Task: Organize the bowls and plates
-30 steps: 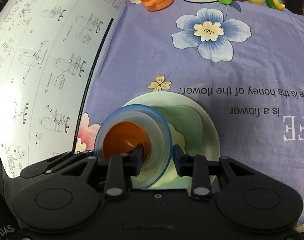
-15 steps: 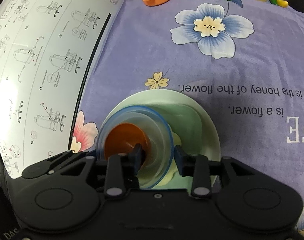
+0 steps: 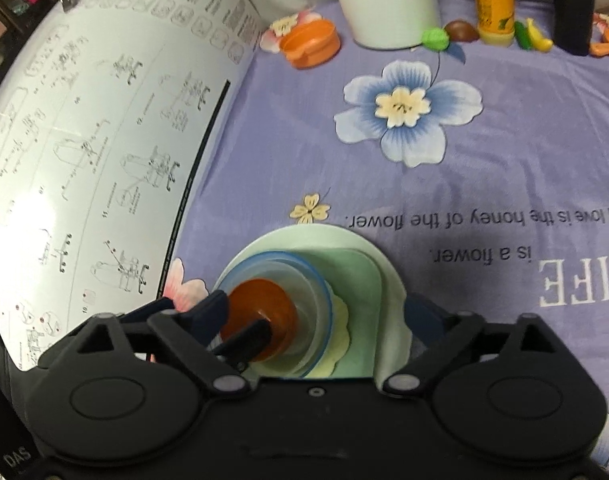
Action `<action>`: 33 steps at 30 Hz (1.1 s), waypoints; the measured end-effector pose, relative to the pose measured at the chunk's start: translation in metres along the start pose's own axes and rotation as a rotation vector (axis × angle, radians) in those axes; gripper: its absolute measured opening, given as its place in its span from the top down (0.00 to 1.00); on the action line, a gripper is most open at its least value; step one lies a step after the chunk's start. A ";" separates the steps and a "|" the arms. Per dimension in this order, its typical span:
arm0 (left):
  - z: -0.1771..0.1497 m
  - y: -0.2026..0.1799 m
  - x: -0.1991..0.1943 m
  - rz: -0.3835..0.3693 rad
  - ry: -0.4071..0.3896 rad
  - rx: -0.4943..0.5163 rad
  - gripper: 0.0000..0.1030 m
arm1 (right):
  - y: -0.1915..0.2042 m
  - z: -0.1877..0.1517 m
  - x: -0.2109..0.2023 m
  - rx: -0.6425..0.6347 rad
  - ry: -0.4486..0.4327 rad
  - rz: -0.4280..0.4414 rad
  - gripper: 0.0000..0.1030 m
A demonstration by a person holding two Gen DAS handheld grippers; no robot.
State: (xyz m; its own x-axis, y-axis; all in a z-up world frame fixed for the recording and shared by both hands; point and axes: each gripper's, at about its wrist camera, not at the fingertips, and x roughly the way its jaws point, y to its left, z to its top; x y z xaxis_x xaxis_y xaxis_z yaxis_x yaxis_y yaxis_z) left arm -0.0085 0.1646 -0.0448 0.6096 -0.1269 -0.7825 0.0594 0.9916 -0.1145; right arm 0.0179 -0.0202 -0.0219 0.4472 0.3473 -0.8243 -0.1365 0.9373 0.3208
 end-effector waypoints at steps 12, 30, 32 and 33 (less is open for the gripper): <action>-0.009 -0.014 -0.037 0.046 -0.087 0.039 0.00 | -0.025 -0.026 -0.047 0.011 -0.135 0.043 0.00; -0.043 -0.017 -0.046 0.085 -0.097 0.037 0.00 | -0.030 -0.082 -0.072 -0.210 -0.200 -0.090 0.00; -0.049 -0.016 -0.044 0.097 -0.087 0.054 0.00 | -0.030 -0.086 -0.069 -0.231 -0.195 -0.110 0.00; -0.052 -0.017 -0.044 0.098 -0.084 0.060 0.00 | -0.031 -0.088 -0.068 -0.239 -0.191 -0.116 0.00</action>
State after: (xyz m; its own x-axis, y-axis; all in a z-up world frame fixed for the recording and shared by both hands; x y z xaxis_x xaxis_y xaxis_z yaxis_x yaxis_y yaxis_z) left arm -0.0772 0.1523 -0.0405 0.6784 -0.0293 -0.7341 0.0421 0.9991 -0.0010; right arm -0.0862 -0.0699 -0.0167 0.6269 0.2468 -0.7390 -0.2681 0.9589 0.0928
